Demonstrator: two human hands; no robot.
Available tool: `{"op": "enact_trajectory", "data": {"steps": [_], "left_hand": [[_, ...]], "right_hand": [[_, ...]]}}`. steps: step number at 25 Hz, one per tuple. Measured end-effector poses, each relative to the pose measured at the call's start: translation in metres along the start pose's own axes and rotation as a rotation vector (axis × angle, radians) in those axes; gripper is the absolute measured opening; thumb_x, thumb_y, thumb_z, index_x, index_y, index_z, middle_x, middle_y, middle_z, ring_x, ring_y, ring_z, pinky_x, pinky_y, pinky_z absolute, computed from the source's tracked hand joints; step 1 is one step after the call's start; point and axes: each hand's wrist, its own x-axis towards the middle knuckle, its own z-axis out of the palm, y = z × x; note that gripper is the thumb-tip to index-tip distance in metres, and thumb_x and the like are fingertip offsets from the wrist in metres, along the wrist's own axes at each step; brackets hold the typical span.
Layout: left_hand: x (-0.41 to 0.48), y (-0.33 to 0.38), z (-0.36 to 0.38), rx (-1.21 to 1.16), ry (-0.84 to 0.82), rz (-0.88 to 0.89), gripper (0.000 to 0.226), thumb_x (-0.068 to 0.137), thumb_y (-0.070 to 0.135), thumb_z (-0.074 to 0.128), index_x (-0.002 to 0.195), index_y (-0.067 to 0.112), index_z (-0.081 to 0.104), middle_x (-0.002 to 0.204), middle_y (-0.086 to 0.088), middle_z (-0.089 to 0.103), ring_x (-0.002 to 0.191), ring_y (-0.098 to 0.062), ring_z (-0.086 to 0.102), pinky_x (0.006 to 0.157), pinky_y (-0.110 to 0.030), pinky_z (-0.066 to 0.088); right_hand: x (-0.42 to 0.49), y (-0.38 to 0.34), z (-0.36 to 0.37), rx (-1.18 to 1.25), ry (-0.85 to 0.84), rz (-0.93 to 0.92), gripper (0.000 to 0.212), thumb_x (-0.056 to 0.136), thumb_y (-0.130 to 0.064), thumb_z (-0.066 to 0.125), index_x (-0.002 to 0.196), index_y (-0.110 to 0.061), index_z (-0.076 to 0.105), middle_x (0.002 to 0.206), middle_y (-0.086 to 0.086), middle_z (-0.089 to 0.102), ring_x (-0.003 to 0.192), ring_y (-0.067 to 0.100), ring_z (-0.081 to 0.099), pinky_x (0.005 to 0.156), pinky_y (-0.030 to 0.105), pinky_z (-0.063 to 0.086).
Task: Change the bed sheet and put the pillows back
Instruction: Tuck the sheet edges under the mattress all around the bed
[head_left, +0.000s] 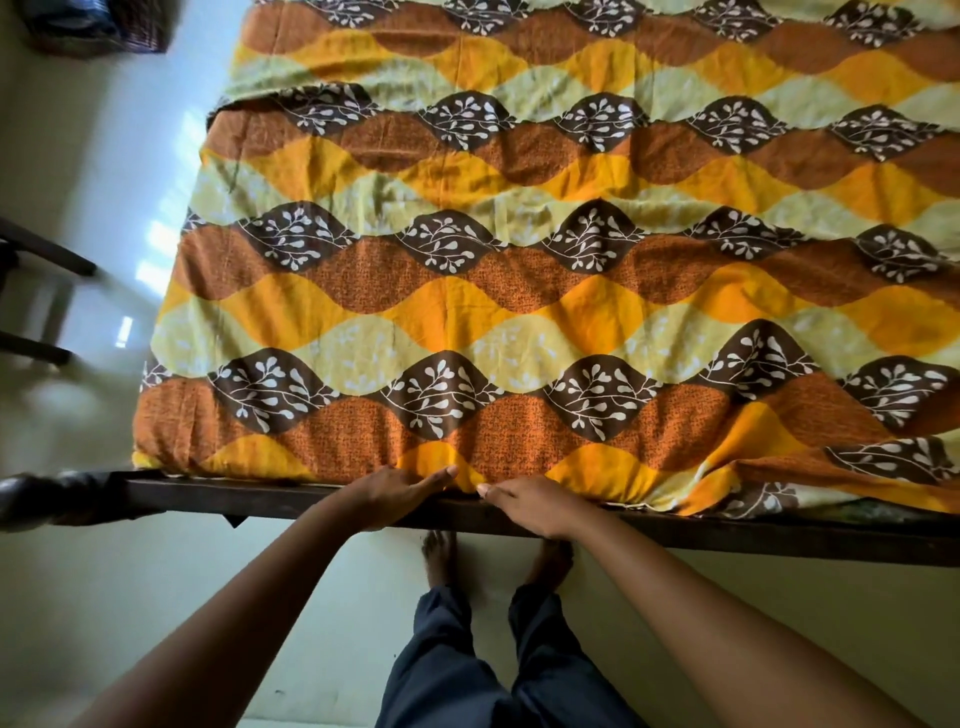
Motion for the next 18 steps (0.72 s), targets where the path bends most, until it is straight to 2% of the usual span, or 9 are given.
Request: {"op": "enact_trajectory", "data": {"steps": [2, 4, 6, 8, 10, 12, 14, 16, 18], "left_hand": [[-0.014, -0.007, -0.006, 0.063, 0.147, 0.212, 0.072, 0.083, 0.073, 0.028, 0.102, 0.016, 0.067, 0.094, -0.007, 0.065, 0.089, -0.023, 0.06, 0.074, -0.026, 0.044], [-0.024, -0.017, 0.009, 0.12, 0.362, 0.329, 0.068, 0.081, 0.072, 0.024, 0.103, 0.025, 0.069, 0.094, 0.007, 0.067, 0.086, -0.009, 0.06, 0.071, -0.02, 0.044], [-0.032, -0.015, 0.022, 0.104, 0.398, 0.383, 0.056, 0.084, 0.061, 0.031, 0.11, 0.026, 0.067, 0.104, 0.01, 0.065, 0.094, -0.008, 0.058, 0.076, -0.021, 0.045], [-0.033, -0.003, 0.029, 0.12, 0.369, 0.406, 0.035, 0.092, 0.041, 0.047, 0.114, 0.022, 0.065, 0.109, 0.004, 0.065, 0.096, -0.013, 0.059, 0.076, -0.021, 0.044], [-0.031, 0.017, 0.032, 0.137, 0.329, 0.452, 0.027, 0.094, 0.022, 0.051, 0.118, 0.019, 0.063, 0.115, 0.0, 0.063, 0.098, -0.017, 0.061, 0.077, -0.023, 0.046], [-0.027, 0.04, 0.041, 0.183, 0.258, 0.485, 0.029, 0.094, 0.015, 0.05, 0.121, 0.017, 0.06, 0.12, -0.003, 0.061, 0.101, -0.019, 0.061, 0.08, -0.026, 0.049], [-0.024, 0.071, 0.056, 0.255, 0.185, 0.554, 0.03, 0.095, 0.014, 0.048, 0.122, 0.016, 0.059, 0.121, -0.004, 0.06, 0.104, -0.018, 0.06, 0.082, -0.025, 0.048], [-0.016, 0.106, 0.078, 0.306, 0.143, 0.61, 0.03, 0.096, 0.018, 0.046, 0.124, 0.018, 0.057, 0.123, -0.001, 0.059, 0.104, -0.015, 0.059, 0.082, -0.024, 0.05], [-0.005, 0.149, 0.105, 0.341, 0.145, 0.656, 0.032, 0.095, 0.024, 0.048, 0.126, 0.021, 0.055, 0.128, 0.0, 0.056, 0.108, -0.016, 0.057, 0.085, -0.028, 0.05]], "right_hand": [[-0.01, 0.007, 0.014, 0.076, 0.338, -0.137, 0.042, 0.096, -0.044, 0.042, 0.111, -0.013, 0.066, 0.108, 0.008, 0.068, 0.096, 0.019, 0.063, 0.08, 0.031, 0.05], [-0.023, 0.011, 0.024, 0.194, 0.644, -0.217, 0.036, 0.092, -0.042, 0.05, 0.097, -0.013, 0.071, 0.093, -0.003, 0.071, 0.082, 0.008, 0.064, 0.07, 0.02, 0.05], [-0.04, 0.012, 0.027, 0.286, 0.845, -0.215, 0.022, 0.091, -0.03, 0.057, 0.094, -0.013, 0.071, 0.087, -0.01, 0.067, 0.077, -0.002, 0.06, 0.066, 0.006, 0.046], [-0.063, 0.017, 0.027, 0.389, 0.96, -0.129, 0.015, 0.091, -0.019, 0.058, 0.093, -0.012, 0.072, 0.085, -0.008, 0.068, 0.076, -0.004, 0.06, 0.064, 0.005, 0.045], [-0.088, 0.025, 0.025, 0.48, 0.977, -0.042, 0.016, 0.091, -0.016, 0.057, 0.096, -0.014, 0.071, 0.09, -0.006, 0.07, 0.081, 0.002, 0.064, 0.065, 0.007, 0.047], [-0.114, 0.039, 0.02, 0.483, 0.878, 0.008, 0.017, 0.092, -0.015, 0.056, 0.104, -0.017, 0.068, 0.1, -0.006, 0.066, 0.089, 0.006, 0.063, 0.069, 0.006, 0.046], [-0.145, 0.065, 0.005, 0.392, 0.785, 0.038, 0.022, 0.093, -0.017, 0.055, 0.113, -0.02, 0.063, 0.108, -0.007, 0.057, 0.095, 0.009, 0.06, 0.074, 0.012, 0.048], [-0.175, 0.101, -0.019, 0.3, 0.798, 0.056, 0.027, 0.093, -0.02, 0.055, 0.119, -0.022, 0.06, 0.112, -0.009, 0.051, 0.097, 0.008, 0.057, 0.077, 0.02, 0.05], [-0.199, 0.144, -0.045, 0.218, 0.838, 0.059, 0.029, 0.093, -0.019, 0.055, 0.121, -0.021, 0.059, 0.113, -0.009, 0.05, 0.095, 0.007, 0.054, 0.072, 0.014, 0.045]]}}
